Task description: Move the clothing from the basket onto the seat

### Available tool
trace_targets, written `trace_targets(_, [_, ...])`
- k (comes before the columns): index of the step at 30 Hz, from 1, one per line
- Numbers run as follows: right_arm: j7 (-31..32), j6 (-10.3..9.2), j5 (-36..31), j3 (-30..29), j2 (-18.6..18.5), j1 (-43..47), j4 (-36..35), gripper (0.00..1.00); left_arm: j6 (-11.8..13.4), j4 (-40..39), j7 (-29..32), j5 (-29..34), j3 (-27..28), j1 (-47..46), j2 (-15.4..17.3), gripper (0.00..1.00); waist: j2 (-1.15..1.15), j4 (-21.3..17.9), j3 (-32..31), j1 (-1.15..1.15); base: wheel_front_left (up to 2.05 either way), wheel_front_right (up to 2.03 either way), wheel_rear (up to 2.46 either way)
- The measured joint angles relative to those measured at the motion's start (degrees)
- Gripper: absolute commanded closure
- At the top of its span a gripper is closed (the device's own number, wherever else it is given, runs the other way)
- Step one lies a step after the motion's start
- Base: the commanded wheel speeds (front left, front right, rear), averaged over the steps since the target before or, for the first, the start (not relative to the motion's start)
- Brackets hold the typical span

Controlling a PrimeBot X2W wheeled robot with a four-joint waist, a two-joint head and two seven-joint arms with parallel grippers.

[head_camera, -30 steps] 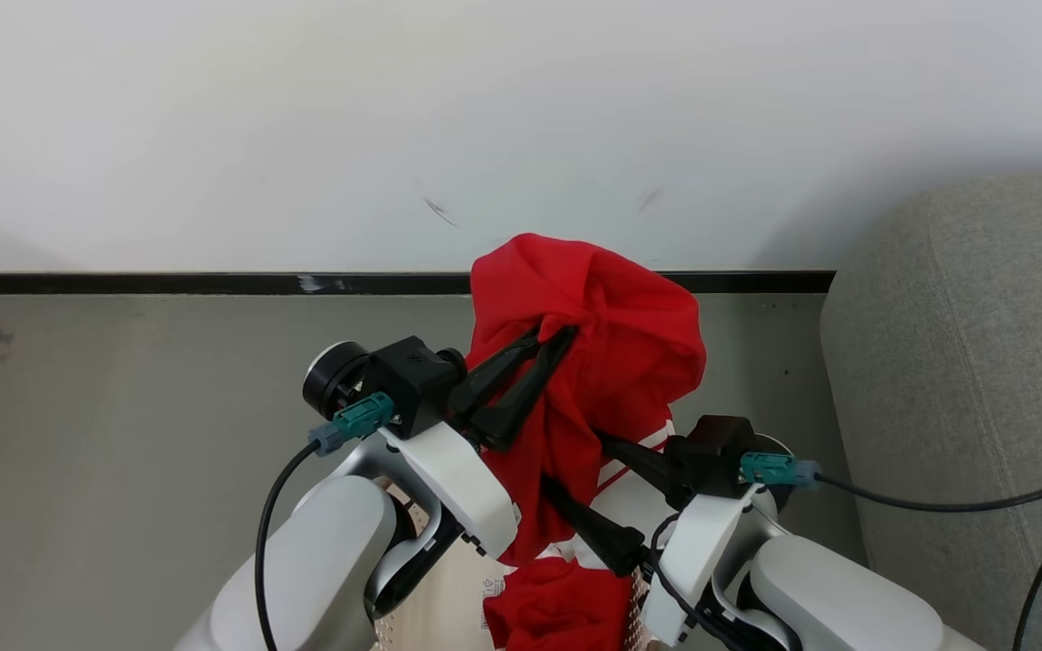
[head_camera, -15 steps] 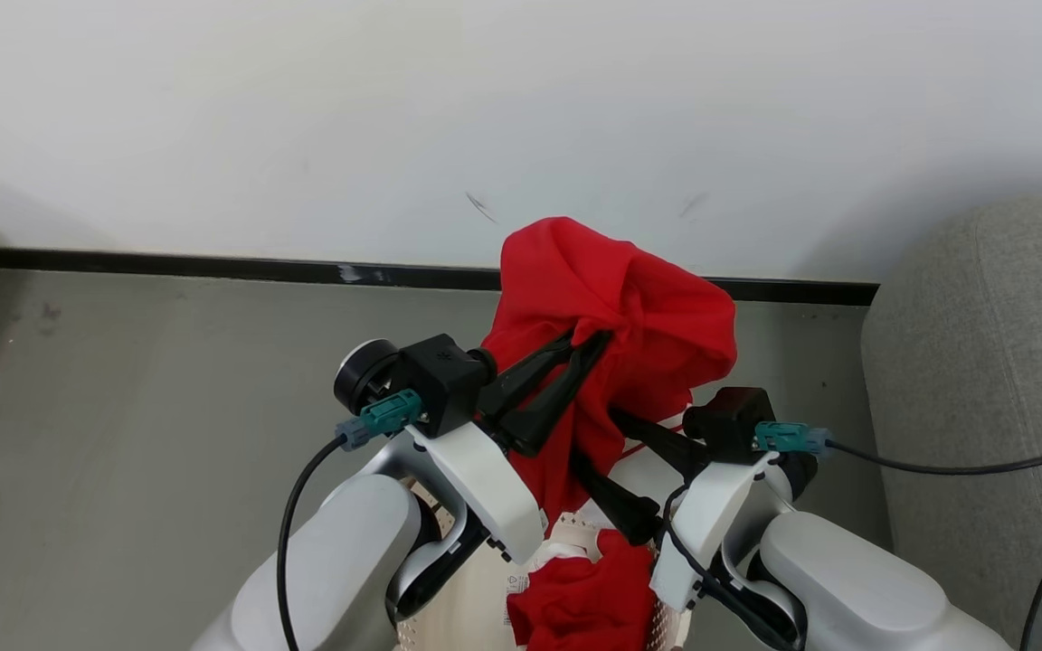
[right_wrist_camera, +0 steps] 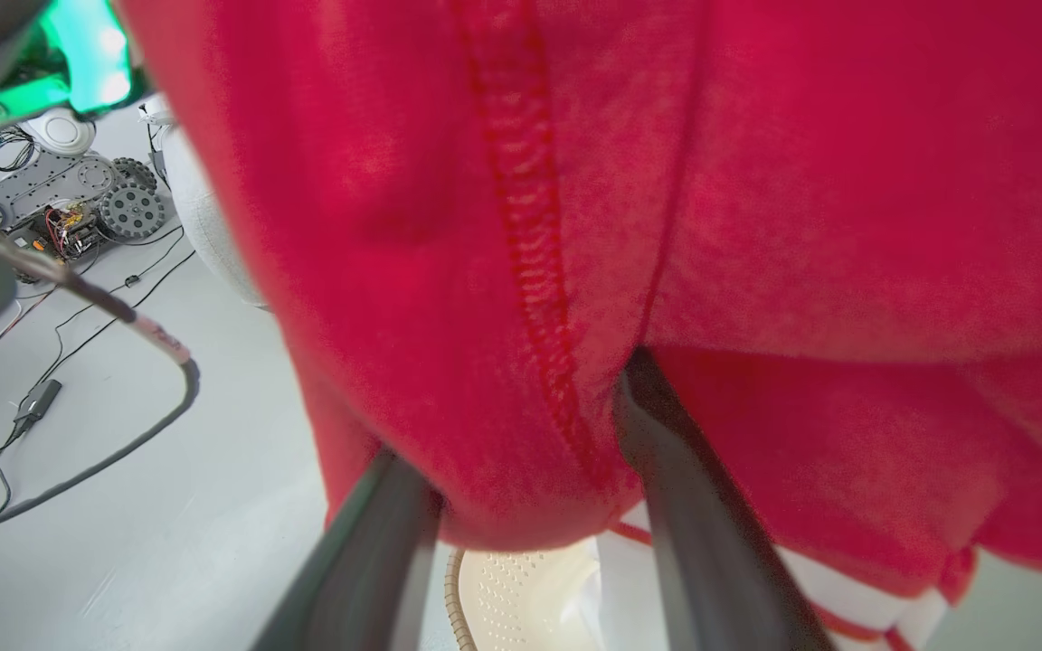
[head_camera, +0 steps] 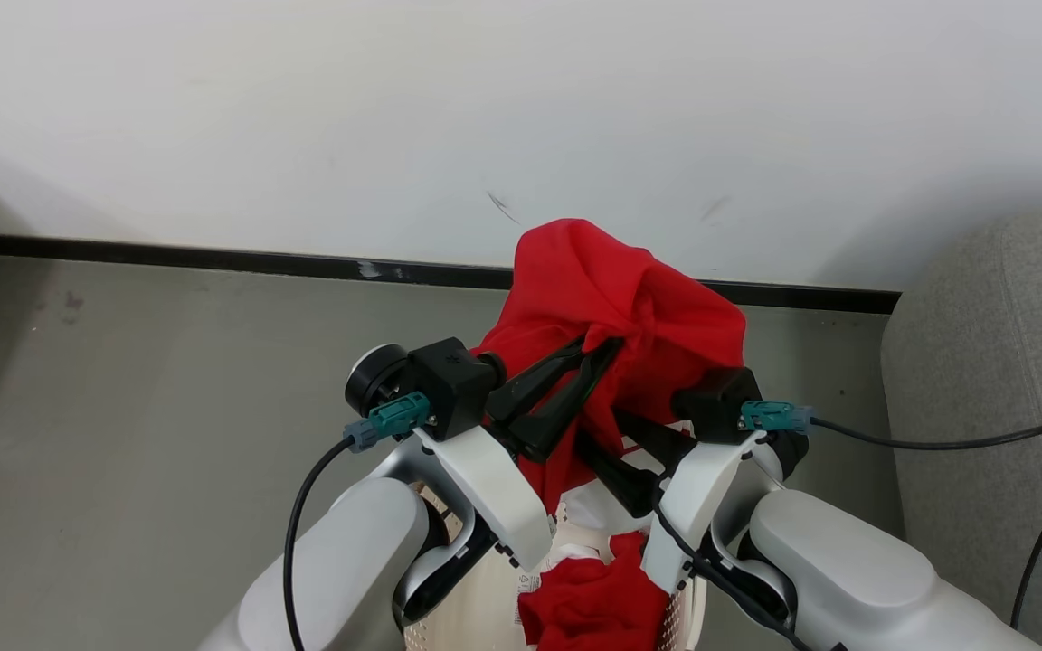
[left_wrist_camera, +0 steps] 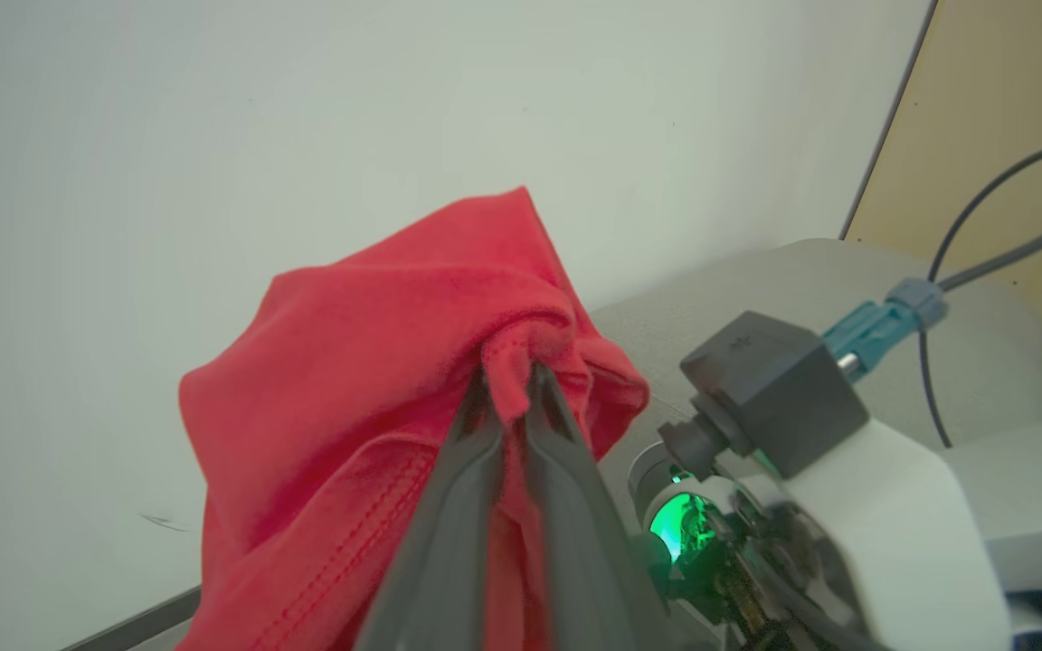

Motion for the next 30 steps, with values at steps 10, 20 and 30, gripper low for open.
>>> trace_targets(10, [0.0,0.00,0.5,-1.3,0.0,-1.1,-0.6,1.00,0.0,1.0,-0.1,-0.5,1.2,0.0,0.4,1.00,0.00,-0.5,0.0,0.00,0.00,0.00,0.00])
trace_targets(20, [0.0,0.00,-0.2,-6.6,-2.1,-0.7,-1.9,1.00,0.1,1.5,-1.0,-0.6,2.0,0.3,1.7,1.00,0.00,-1.6,-0.1,0.00,0.00,0.00,0.00])
trace_targets(30, [0.0,0.00,-2.7,-10.8,-3.0,1.8,-5.1,1.00,0.5,1.9,-1.7,-1.1,2.5,2.1,2.4,0.16,0.00,-3.2,-0.5,0.00,0.00,0.00,0.00])
